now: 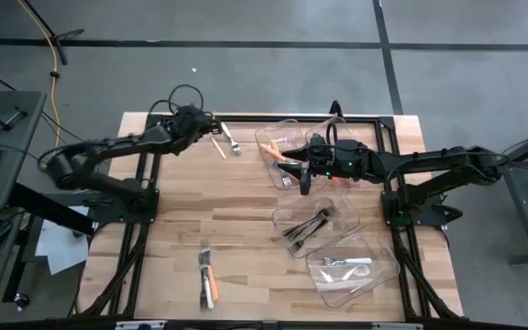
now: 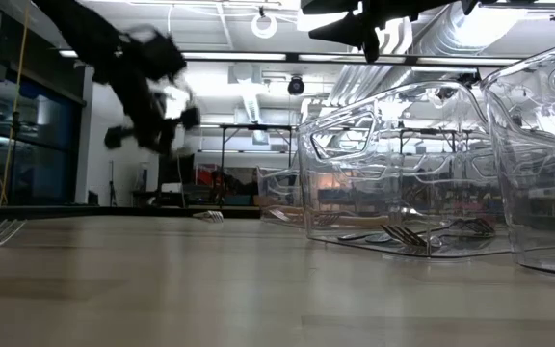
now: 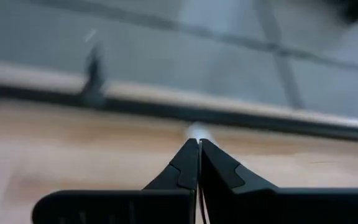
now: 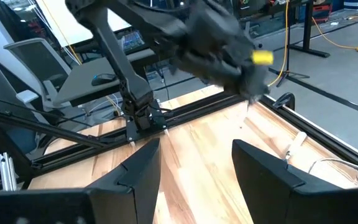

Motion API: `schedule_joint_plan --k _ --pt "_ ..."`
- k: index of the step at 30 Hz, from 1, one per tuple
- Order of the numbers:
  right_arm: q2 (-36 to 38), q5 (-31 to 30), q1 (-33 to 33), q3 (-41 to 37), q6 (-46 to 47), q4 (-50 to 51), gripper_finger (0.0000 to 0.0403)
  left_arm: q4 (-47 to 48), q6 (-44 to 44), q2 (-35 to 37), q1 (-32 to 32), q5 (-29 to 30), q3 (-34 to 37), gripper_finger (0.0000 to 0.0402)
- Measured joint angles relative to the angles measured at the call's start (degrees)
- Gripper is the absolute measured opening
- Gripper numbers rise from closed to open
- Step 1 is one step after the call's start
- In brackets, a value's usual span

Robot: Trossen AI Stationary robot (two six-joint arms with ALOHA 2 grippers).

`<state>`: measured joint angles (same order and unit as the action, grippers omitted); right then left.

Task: Sort silverware by color (type)
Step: Put the white fork into the bottom transparent bin

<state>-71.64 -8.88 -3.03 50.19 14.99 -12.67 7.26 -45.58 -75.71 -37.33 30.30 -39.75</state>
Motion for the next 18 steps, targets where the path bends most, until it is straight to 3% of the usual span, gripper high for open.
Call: schedule_joint_plan --k 7,12,18 --pt "0.0 0.0 0.0 0.0 0.0 0.0 0.0183 -11.1 15.0 15.8 7.9 -2.9 0.0 0.0000" --pt "0.0 0.0 0.0 0.0 1.3 0.0 0.0183 -18.3 21.5 25.6 14.4 -11.0 -0.1 0.0000" --pt "0.0 0.5 0.0 0.0 4.6 -1.7 0.0183 -19.6 27.7 33.1 22.0 -22.7 -0.1 0.0000"
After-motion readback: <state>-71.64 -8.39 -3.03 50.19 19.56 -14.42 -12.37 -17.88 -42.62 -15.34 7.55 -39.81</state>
